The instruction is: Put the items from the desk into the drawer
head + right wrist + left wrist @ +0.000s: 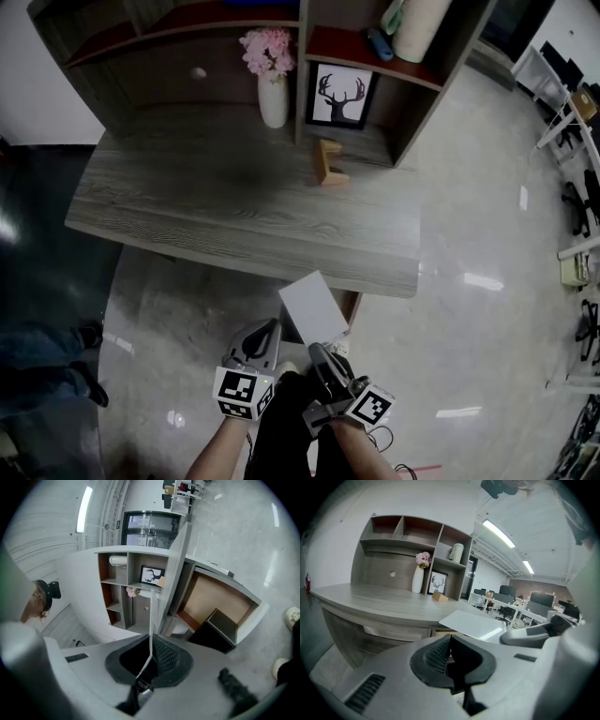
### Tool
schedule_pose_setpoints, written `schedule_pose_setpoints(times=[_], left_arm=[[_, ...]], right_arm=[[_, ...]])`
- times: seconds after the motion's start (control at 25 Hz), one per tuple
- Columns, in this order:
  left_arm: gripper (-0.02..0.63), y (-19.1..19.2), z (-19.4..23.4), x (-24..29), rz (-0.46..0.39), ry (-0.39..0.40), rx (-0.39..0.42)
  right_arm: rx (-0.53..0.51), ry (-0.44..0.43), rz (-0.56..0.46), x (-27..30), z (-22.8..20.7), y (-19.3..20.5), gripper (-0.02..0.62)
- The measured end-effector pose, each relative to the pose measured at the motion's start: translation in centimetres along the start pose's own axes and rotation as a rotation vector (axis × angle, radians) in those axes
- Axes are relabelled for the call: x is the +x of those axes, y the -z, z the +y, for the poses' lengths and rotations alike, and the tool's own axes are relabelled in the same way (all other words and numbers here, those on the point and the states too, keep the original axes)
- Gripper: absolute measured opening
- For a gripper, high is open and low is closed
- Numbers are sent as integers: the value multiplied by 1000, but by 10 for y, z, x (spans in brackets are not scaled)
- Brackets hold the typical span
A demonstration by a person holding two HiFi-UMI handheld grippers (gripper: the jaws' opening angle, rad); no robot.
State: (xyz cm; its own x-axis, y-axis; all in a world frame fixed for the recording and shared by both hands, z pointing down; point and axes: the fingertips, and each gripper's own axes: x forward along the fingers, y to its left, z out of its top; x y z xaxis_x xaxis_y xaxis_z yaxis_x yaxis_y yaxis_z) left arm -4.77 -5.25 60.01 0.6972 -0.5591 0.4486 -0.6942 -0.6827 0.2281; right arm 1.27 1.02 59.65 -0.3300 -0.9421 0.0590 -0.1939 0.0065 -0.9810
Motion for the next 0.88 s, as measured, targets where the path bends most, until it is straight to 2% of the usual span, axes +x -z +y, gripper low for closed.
schedule_pose_setpoints(times=[0.32, 0.68, 0.88], left_arm=[[11, 20, -3, 4, 28, -5, -14], [11, 33, -2, 5, 50, -10, -24], [11, 36, 0, 10, 51, -18, -28]], right_arm=[[29, 54, 11, -28, -26, 16, 24], [84, 53, 2, -34, -28, 27, 23], [83, 77, -19, -27, -45, 13, 23]])
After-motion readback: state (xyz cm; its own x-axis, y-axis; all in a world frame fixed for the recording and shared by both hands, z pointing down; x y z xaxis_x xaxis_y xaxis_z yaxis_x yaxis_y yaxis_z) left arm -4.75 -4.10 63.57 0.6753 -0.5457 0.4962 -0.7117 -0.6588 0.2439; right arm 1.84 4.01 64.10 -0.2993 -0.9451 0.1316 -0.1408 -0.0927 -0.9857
